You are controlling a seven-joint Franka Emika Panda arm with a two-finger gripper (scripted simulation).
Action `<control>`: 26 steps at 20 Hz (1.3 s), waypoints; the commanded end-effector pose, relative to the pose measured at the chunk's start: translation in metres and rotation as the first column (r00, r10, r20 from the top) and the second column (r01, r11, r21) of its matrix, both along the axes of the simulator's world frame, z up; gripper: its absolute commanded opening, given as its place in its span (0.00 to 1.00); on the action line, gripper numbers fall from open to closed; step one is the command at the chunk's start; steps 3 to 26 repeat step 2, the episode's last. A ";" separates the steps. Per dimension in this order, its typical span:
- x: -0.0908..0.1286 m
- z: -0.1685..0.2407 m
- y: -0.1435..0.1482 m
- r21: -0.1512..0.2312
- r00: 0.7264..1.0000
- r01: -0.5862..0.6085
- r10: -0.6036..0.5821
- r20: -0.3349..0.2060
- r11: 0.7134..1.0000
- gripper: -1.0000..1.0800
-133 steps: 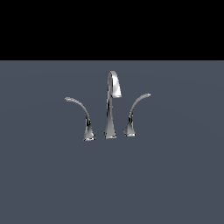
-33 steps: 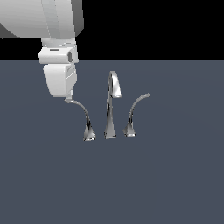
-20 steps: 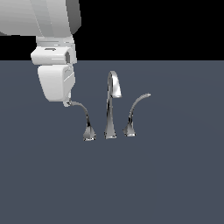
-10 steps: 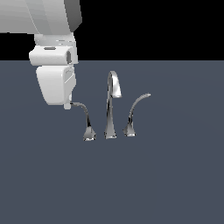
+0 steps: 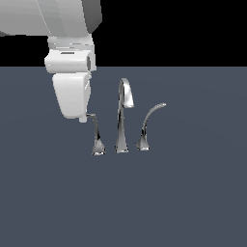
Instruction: Turn on the faucet by rotating a designated handle.
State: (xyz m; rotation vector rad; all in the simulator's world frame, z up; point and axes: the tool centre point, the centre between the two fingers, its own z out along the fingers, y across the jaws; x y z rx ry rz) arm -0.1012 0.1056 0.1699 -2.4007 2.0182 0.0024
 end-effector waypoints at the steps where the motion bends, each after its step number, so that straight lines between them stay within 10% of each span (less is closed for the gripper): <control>1: -0.002 0.001 -0.024 -0.005 1.000 0.028 -0.028 -0.002 1.000 0.00; 26: -0.002 0.001 -0.024 -0.005 1.000 0.028 -0.028 -0.002 1.000 0.00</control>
